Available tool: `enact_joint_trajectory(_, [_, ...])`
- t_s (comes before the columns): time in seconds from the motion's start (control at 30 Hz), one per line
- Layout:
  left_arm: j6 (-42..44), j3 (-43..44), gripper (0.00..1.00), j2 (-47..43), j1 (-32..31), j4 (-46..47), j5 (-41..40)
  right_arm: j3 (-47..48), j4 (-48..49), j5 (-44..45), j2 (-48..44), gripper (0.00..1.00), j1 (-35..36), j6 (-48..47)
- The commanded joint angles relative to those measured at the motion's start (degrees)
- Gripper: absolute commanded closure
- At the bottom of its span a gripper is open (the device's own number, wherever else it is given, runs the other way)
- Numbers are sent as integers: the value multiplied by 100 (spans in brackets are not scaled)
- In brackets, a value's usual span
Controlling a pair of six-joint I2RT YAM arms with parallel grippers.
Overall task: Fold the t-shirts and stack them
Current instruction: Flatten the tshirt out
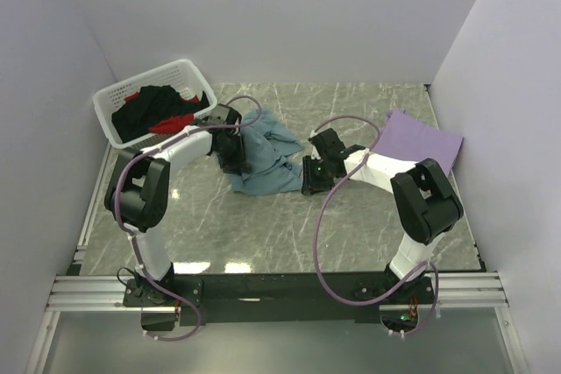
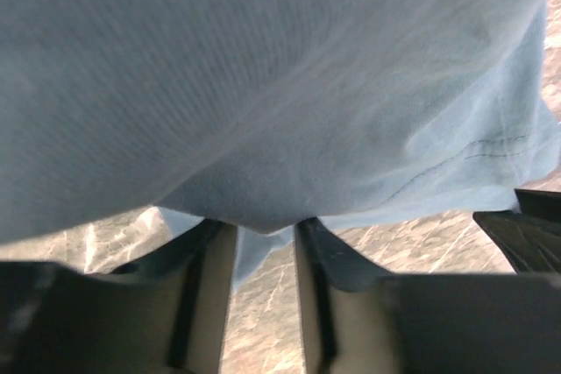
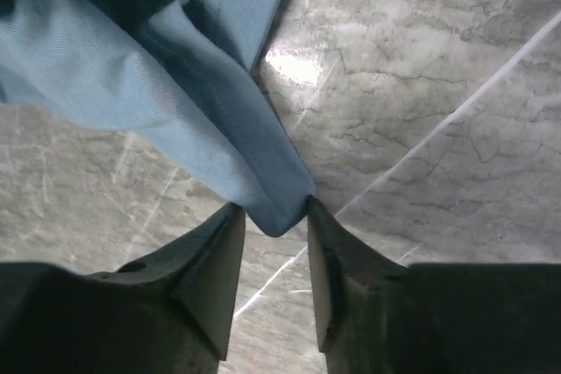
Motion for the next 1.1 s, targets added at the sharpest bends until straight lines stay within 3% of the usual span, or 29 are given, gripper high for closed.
enact_joint_trajectory(0.0, [-61,282,65,-13,-4,119,112,201,19,-90,56,61,-19,-145])
enact_joint_trajectory(0.07, [-61,282,72,-31,-4,206,199,166,54,-214,73,71,-80,-145])
enact_joint_trajectory(0.13, [-104,265,86,-57,-4,268,348,140,63,-328,74,81,-150,-136])
enact_joint_trajectory(0.17, [-131,265,90,-75,4,321,401,131,71,-346,56,94,-177,-136])
enact_joint_trajectory(0.2, [-148,273,95,-92,13,330,454,122,54,-346,-57,100,-203,-110])
enact_joint_trajectory(0.33, [-324,413,100,-337,223,356,691,34,-68,-180,-593,100,-510,-31])
enact_joint_trajectory(0.5, [-614,747,100,-777,882,488,1578,323,-647,119,-1471,100,-1449,-13])
enact_joint_trajectory(0.7, [-1115,1677,100,-1182,2015,655,2465,2446,-1746,971,-1807,100,-2022,-312])
enact_joint_trajectory(0.83, [-1203,1987,100,-1532,2341,646,2608,3607,-2090,1384,-1904,100,-2181,-365])
enact_joint_trajectory(0.93, [-1352,1787,100,-1988,2588,804,2669,4111,-2178,1709,-2114,100,-2216,-391])
enact_joint_trajectory(1.07, [-1467,1224,100,-2719,2755,1103,2617,3868,-1732,1833,-3008,100,-2216,-444])
